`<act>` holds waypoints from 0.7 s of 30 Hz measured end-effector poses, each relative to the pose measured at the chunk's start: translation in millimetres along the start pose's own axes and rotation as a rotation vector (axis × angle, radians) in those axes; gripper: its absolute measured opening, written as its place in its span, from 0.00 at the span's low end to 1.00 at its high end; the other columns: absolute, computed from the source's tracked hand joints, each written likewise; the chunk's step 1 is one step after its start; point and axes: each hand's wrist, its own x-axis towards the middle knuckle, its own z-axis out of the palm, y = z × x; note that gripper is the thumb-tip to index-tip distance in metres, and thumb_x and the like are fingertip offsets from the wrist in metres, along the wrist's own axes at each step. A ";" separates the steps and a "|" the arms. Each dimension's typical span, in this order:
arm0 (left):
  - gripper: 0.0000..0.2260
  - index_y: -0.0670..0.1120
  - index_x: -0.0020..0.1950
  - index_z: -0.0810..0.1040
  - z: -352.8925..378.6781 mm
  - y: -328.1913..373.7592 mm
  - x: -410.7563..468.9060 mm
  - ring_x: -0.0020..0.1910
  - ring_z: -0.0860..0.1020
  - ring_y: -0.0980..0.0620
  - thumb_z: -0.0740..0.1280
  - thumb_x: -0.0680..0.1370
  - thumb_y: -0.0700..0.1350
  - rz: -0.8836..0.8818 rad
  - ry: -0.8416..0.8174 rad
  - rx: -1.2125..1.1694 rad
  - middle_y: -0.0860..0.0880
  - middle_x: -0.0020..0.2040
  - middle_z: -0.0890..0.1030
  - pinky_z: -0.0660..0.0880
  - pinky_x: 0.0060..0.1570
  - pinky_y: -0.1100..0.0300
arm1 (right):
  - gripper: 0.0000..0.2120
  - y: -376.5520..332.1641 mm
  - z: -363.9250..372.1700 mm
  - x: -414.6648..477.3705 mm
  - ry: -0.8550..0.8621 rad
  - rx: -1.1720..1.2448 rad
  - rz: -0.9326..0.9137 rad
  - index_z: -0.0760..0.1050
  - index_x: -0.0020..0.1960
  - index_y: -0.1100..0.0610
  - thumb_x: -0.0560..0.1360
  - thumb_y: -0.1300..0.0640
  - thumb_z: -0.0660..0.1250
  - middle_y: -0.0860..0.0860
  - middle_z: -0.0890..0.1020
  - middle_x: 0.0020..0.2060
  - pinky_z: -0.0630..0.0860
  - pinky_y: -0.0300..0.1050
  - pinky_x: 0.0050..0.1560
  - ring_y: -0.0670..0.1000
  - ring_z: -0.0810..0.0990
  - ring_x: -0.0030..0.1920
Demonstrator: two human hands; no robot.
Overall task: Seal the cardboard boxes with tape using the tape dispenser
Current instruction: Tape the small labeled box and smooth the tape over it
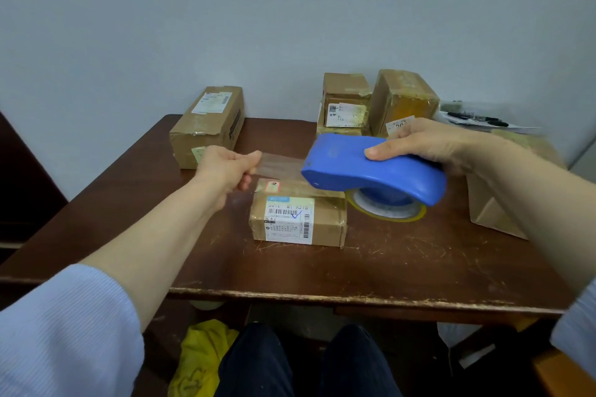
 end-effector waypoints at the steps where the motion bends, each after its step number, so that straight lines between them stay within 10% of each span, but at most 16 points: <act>1: 0.11 0.40 0.36 0.77 -7.7 -4.3 2.8 0.26 0.69 0.53 0.71 0.75 0.44 -0.010 0.043 0.011 0.47 0.30 0.75 0.69 0.28 0.62 | 0.29 3.8 -5.5 -1.2 0.018 -0.028 0.017 0.78 0.37 0.62 0.51 0.38 0.79 0.54 0.82 0.32 0.75 0.41 0.32 0.50 0.80 0.29; 21: 0.11 0.41 0.36 0.79 -17.9 -39.9 6.0 0.30 0.69 0.52 0.72 0.74 0.46 -0.090 0.165 0.084 0.46 0.32 0.77 0.69 0.31 0.59 | 0.15 -15.2 2.3 15.9 0.009 -0.288 0.146 0.79 0.35 0.60 0.67 0.47 0.74 0.51 0.82 0.27 0.73 0.41 0.32 0.49 0.79 0.25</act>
